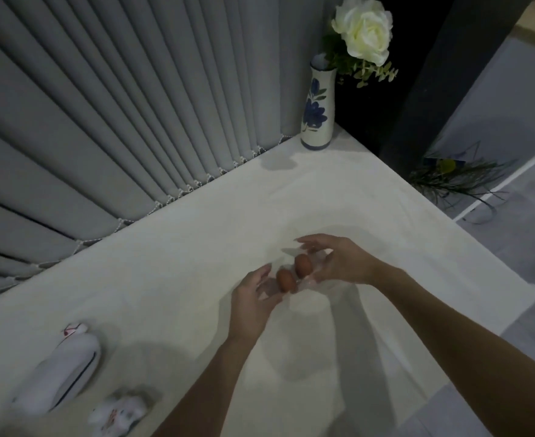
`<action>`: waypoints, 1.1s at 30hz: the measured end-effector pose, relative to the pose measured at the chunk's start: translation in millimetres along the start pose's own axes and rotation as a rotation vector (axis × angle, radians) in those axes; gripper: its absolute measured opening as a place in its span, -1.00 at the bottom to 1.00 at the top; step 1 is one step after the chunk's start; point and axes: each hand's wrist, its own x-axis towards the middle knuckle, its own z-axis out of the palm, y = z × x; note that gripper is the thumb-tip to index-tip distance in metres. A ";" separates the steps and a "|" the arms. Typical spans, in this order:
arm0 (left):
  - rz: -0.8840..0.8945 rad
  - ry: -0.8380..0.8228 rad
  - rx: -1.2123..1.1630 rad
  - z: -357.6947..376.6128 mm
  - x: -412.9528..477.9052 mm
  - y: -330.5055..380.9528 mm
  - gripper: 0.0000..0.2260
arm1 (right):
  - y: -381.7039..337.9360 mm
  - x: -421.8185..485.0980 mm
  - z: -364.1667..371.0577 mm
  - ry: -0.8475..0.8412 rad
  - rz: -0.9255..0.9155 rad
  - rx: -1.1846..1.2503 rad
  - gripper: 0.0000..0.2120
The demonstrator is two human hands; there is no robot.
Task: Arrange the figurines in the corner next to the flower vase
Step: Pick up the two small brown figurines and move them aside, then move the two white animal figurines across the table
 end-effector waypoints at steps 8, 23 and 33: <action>0.047 0.149 0.005 -76.1 -14.5 1.7 -0.40 | -66.1 17.4 -29.2 0.031 -0.085 -0.077 -0.29; -0.145 0.591 0.432 -288.2 -94.6 -25.5 -0.54 | -189.4 76.3 151.9 -0.436 -0.283 -0.188 -0.53; -0.512 0.028 0.528 -348.3 -83.4 -50.1 -0.43 | -188.5 40.9 285.2 -0.669 -0.264 -0.382 -0.59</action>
